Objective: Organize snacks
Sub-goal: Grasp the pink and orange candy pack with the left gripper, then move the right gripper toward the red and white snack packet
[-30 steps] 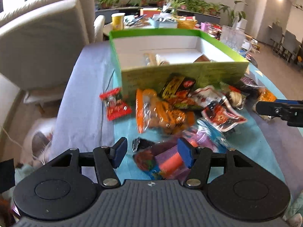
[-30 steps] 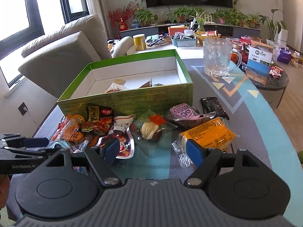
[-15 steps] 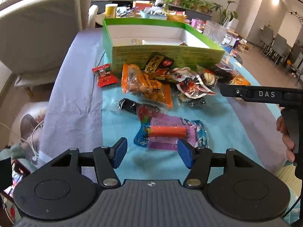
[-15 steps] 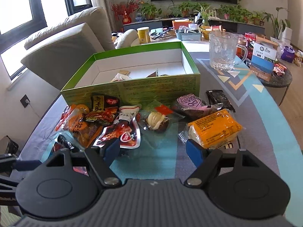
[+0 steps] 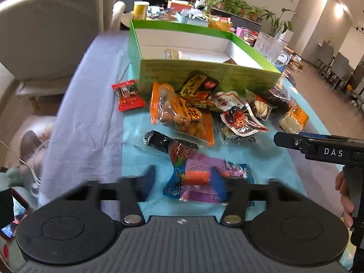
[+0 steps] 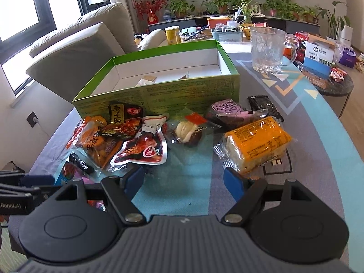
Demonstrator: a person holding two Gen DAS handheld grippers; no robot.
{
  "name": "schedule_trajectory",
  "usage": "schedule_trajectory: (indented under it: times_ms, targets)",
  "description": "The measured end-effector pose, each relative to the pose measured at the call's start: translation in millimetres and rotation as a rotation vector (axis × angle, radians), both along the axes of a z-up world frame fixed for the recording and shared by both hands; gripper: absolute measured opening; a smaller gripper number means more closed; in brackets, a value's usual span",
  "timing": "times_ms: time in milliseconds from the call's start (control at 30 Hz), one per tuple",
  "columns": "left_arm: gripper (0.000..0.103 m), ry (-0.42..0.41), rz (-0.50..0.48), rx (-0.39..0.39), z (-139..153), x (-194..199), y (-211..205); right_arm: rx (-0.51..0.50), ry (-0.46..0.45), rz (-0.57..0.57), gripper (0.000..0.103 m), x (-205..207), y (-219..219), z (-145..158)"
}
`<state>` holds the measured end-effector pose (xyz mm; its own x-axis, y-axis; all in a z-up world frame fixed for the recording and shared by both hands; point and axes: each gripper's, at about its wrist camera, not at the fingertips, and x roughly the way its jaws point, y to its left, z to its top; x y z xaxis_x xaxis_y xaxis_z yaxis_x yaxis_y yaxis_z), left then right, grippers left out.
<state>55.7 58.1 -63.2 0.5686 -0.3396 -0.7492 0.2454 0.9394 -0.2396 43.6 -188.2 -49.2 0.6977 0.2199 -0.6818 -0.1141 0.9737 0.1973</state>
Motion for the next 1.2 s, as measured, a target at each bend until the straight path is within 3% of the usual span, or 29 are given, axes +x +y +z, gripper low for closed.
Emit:
schedule_trajectory:
  times_ms: [33, 100, 433, 700, 867, 967, 1100, 1200]
  targets:
    - [0.013, 0.017, -0.005, -0.030, -2.7, 1.3, 2.0, 0.006, 0.004, -0.002, 0.059, 0.6, 0.1, -0.8]
    - [0.002, 0.019, -0.019, -0.091, -2.2, -2.9, 5.5, 0.014, 0.012, 0.007, 0.059, 2.1, 2.0, -1.8]
    - [0.001, -0.097, 0.005, -0.078, 24.9, -24.4, 12.9, -0.020, -0.003, 0.118, 0.059, 19.5, 34.8, -2.5]
    - [0.001, -0.093, 0.035, -0.074, 24.4, -23.4, 18.9, -0.085, 0.004, 0.118, 0.059, 41.9, 55.9, -9.6]
    - [0.001, -0.091, 0.058, -0.112, 24.8, -20.2, 28.7, -0.166, -0.047, 0.112, 0.059, 34.2, 53.6, -4.5]
    - [0.001, -0.101, 0.057, -0.101, 24.9, -16.7, 27.2, -0.169, -0.079, 0.097, 0.059, 25.6, 36.1, 1.1]
    - [0.001, -0.098, 0.063, -0.103, 26.0, -16.4, 27.3, -0.109, -0.041, 0.067, 0.059, 28.4, 20.0, -3.3]
    - [0.001, -0.102, 0.073, -0.086, 29.0, -18.5, 29.4, -0.103, -0.033, 0.098, 0.059, 35.7, 31.5, -6.9]
